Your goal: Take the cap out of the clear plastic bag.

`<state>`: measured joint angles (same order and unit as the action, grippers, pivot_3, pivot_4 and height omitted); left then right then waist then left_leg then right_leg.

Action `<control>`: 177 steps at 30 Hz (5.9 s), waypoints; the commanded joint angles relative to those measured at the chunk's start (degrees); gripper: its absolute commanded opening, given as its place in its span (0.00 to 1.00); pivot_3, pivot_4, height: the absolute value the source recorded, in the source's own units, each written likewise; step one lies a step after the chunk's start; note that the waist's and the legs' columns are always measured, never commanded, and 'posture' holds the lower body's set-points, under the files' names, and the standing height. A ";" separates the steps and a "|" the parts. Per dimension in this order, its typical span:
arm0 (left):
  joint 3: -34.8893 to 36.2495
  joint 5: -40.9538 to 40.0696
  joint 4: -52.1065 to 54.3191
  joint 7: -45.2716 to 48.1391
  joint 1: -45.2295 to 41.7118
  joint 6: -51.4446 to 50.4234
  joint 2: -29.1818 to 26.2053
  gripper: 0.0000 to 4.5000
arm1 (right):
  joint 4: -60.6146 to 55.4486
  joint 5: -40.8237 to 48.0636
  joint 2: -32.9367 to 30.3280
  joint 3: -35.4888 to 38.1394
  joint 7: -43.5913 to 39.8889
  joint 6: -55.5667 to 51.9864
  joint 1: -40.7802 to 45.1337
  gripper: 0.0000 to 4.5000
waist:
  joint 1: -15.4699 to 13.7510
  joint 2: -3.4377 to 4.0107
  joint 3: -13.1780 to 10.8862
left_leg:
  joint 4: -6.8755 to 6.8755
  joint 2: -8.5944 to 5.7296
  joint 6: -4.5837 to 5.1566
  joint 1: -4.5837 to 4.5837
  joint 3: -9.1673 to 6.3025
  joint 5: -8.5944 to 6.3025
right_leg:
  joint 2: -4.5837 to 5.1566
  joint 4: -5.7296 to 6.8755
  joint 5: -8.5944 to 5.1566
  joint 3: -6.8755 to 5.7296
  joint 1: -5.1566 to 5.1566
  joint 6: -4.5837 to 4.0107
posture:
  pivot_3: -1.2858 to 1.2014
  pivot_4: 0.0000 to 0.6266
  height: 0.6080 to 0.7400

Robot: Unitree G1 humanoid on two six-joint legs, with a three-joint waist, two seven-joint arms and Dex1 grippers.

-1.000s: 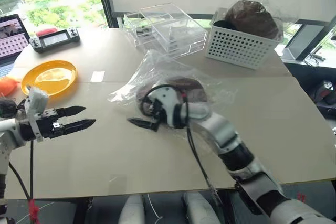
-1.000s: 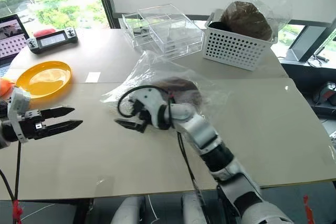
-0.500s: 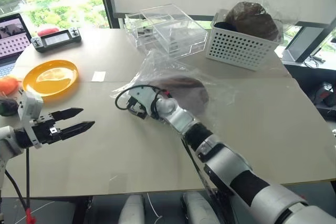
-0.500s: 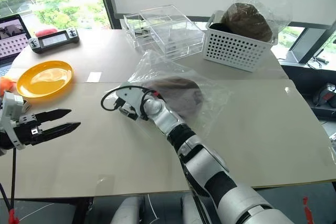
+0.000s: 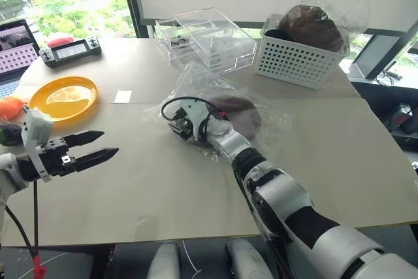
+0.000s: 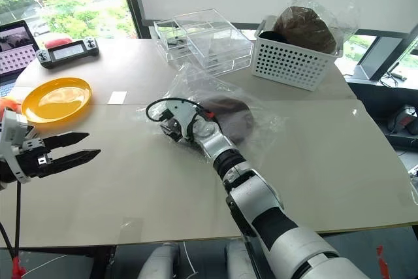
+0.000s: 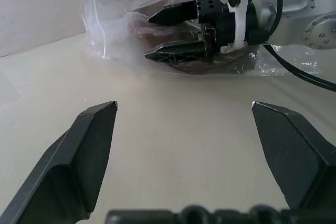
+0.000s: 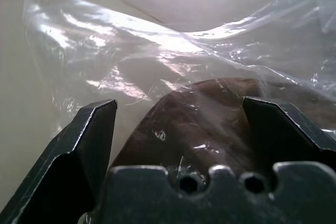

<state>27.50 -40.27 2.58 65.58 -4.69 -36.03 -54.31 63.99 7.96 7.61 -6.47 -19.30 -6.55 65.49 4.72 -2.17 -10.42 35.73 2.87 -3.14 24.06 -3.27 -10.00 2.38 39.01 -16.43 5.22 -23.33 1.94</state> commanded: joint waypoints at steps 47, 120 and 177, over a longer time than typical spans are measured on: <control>-5.10 3.82 -4.19 -1.44 -7.92 3.15 0.78 1.00 | -22.37 -7.57 0.57 -17.67 -30.03 21.19 -14.29 0.01 | 2.62 -0.20 0.23 | -0.86 0.08 -0.01 -0.96 0.10 -0.01 | -0.16 -0.11 -0.38 0.21 0.43 0.15 | 0.52 0.24 0.96; -21.87 14.60 -19.80 6.64 -25.05 9.42 8.01 1.00 | -73.16 0.01 -46.98 -6.12 -48.63 -0.41 -17.06 0.64 | -2.43 0.21 -0.19 | -0.42 -0.03 -0.08 -0.12 0.07 0.01 | 0.00 -0.28 -0.19 0.06 0.09 -0.09 | 0.52 0.24 0.96; -30.20 22.79 -36.66 16.07 -42.19 17.13 17.36 1.00 | -89.71 37.56 -58.36 18.69 -10.70 -64.55 -38.82 0.64 | -2.48 0.16 -0.21 | 0.16 -0.07 0.00 0.26 -0.09 -0.02 | 0.01 -0.16 -0.29 -0.10 0.05 0.13 | 0.52 0.24 0.96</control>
<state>-4.28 -17.66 -33.13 82.61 -44.47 -20.06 -37.49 -26.35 45.17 -53.22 7.21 -33.30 -69.73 27.72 2.25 -2.01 -10.63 35.89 2.80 -3.12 24.31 -3.36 -10.04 2.37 38.85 -16.72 5.12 -23.28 2.07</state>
